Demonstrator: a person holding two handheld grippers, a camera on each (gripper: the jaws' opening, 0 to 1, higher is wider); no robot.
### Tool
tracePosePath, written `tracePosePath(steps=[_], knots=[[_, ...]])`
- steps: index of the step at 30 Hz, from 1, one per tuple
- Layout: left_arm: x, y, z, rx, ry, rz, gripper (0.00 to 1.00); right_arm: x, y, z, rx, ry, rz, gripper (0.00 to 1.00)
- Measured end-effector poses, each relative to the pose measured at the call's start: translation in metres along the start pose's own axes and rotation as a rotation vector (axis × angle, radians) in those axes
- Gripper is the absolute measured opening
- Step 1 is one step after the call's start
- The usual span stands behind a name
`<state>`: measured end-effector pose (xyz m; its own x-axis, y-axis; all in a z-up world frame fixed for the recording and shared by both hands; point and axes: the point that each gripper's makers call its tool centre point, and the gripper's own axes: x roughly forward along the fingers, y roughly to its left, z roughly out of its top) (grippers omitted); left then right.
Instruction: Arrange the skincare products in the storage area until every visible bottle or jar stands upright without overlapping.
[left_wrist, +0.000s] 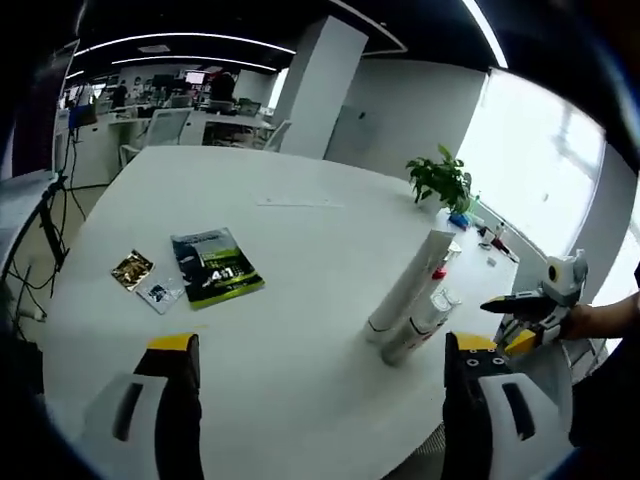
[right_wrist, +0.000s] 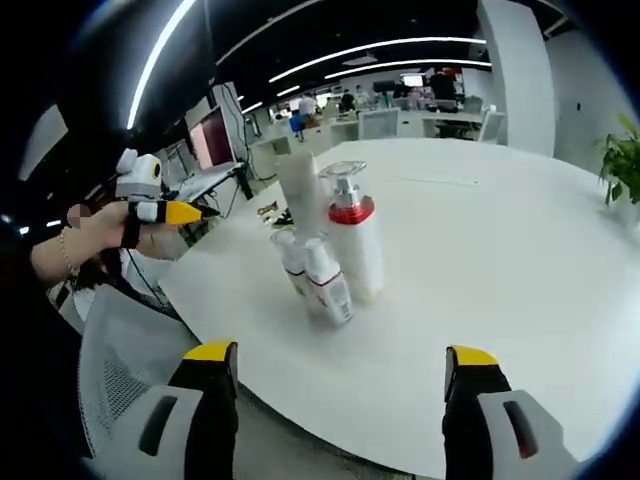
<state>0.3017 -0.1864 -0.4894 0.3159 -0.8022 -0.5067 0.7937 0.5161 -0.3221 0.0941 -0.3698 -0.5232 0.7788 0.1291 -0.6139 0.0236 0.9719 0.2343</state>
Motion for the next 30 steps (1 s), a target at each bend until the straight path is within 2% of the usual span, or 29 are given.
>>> tracePosePath(steps=[5,9,11,16,18,20,23,27,30], knots=[[0.018,0.022,0.01,-0.003,0.02,0.02,0.93,0.0,-0.005,-0.001,0.024,0.005,-0.02,0.87],[0.024,0.027,0.01,-0.01,0.044,0.037,0.93,0.001,-0.008,-0.002,0.03,0.016,-0.031,0.86],[0.03,0.04,0.011,-0.017,0.052,0.045,0.93,0.001,-0.009,-0.003,0.032,0.021,-0.035,0.86],[0.037,0.053,0.016,-0.027,0.056,0.065,0.92,0.003,-0.012,-0.005,0.041,0.036,-0.043,0.86],[0.047,0.072,0.02,-0.034,0.062,0.076,0.92,0.003,-0.014,-0.005,0.049,0.035,-0.053,0.86],[0.054,0.082,0.021,-0.044,0.063,0.093,0.91,0.003,-0.016,-0.005,0.06,0.034,-0.057,0.85],[0.063,0.097,0.025,-0.077,0.054,0.113,0.88,0.003,-0.019,-0.006,0.069,0.037,-0.066,0.85],[0.084,0.132,0.033,-0.132,0.013,0.151,0.78,0.002,-0.019,-0.006,0.076,0.033,-0.067,0.79],[0.09,0.132,0.037,-0.151,-0.003,0.162,0.74,0.002,-0.019,-0.007,0.085,0.037,-0.068,0.78]])
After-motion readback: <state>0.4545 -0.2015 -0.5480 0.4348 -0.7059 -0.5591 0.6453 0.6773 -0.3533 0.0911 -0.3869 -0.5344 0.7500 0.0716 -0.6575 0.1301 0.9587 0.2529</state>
